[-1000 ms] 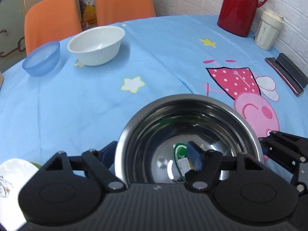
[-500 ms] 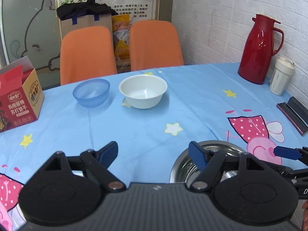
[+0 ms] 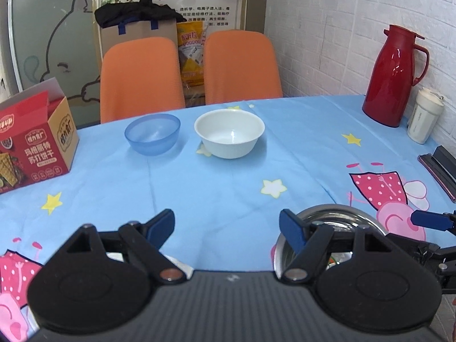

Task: Organize plates and bowls
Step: 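Lower the steel bowl beside the plate stack and open both grippers, then move both tools to the rim of the white ceramic bowl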

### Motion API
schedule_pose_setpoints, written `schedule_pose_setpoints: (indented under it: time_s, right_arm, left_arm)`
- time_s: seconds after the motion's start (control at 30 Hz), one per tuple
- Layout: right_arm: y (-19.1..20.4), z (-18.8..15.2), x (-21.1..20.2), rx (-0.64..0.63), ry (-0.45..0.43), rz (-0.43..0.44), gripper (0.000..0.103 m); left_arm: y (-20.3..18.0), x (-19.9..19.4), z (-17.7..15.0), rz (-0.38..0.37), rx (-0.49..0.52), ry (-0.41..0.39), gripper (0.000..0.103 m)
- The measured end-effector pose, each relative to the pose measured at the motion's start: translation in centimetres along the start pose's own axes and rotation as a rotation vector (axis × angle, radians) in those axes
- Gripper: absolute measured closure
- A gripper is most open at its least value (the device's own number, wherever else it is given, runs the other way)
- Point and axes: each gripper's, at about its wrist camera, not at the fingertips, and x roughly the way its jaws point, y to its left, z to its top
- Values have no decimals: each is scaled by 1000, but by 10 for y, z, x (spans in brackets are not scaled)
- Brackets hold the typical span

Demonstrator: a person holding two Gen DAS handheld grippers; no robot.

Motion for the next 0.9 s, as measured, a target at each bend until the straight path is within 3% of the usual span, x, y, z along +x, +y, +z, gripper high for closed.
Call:
schedule_pose_setpoints:
  time_s: [0.33, 0.6, 0.77, 0.9]
  right_arm:
    - [3, 8, 3, -43, 0, -1, 0]
    - [10, 43, 18, -198, -40, -27, 0]
    - [0, 75, 60, -224, 16, -17, 0]
    - [-3, 113, 105, -257, 34, -20, 0]
  left_arm:
    - [2, 4, 1, -3, 3, 14, 28]
    - [11, 28, 15, -11, -20, 53, 28]
    - [35, 71, 44, -52, -158, 112, 28]
    - [66, 114, 73, -125, -416, 149, 29]
